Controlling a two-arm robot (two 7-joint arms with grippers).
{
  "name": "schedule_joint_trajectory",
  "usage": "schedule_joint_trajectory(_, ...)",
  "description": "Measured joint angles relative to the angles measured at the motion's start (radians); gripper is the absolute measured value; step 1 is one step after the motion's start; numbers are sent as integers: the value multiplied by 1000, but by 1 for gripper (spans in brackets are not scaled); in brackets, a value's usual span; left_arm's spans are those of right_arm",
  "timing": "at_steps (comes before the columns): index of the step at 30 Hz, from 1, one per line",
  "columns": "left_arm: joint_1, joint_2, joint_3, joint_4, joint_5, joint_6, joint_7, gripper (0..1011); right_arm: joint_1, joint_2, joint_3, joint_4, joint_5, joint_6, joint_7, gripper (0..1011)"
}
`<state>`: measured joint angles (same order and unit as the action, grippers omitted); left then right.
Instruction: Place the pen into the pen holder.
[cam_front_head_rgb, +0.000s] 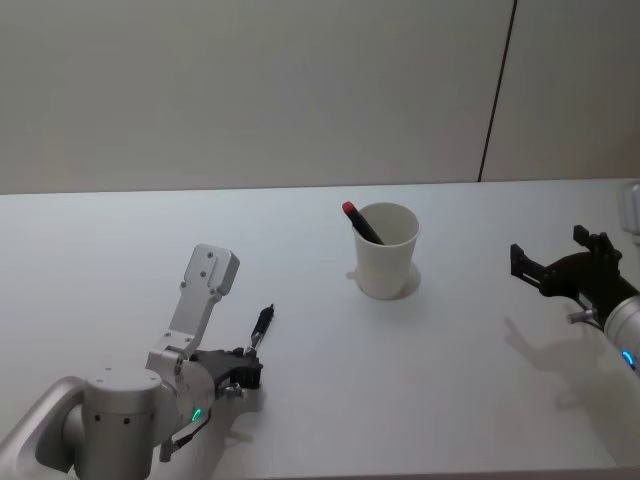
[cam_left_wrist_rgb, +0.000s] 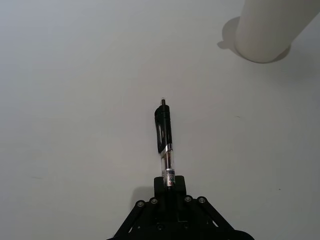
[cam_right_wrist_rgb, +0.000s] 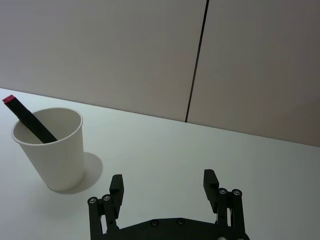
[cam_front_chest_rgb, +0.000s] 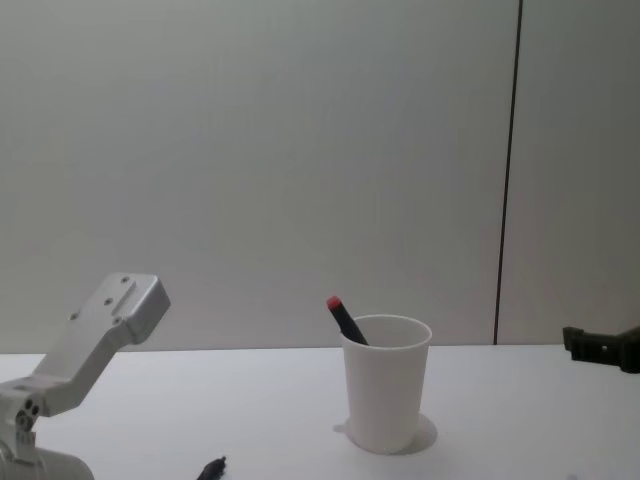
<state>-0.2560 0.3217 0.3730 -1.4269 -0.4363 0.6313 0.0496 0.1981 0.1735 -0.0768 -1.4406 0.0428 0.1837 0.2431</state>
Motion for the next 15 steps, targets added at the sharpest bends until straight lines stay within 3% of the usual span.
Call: schedule_joint_trajectory(15,10,4,-7,-14,18,-19,10,129,0,0,0,0,0,0,0,1002)
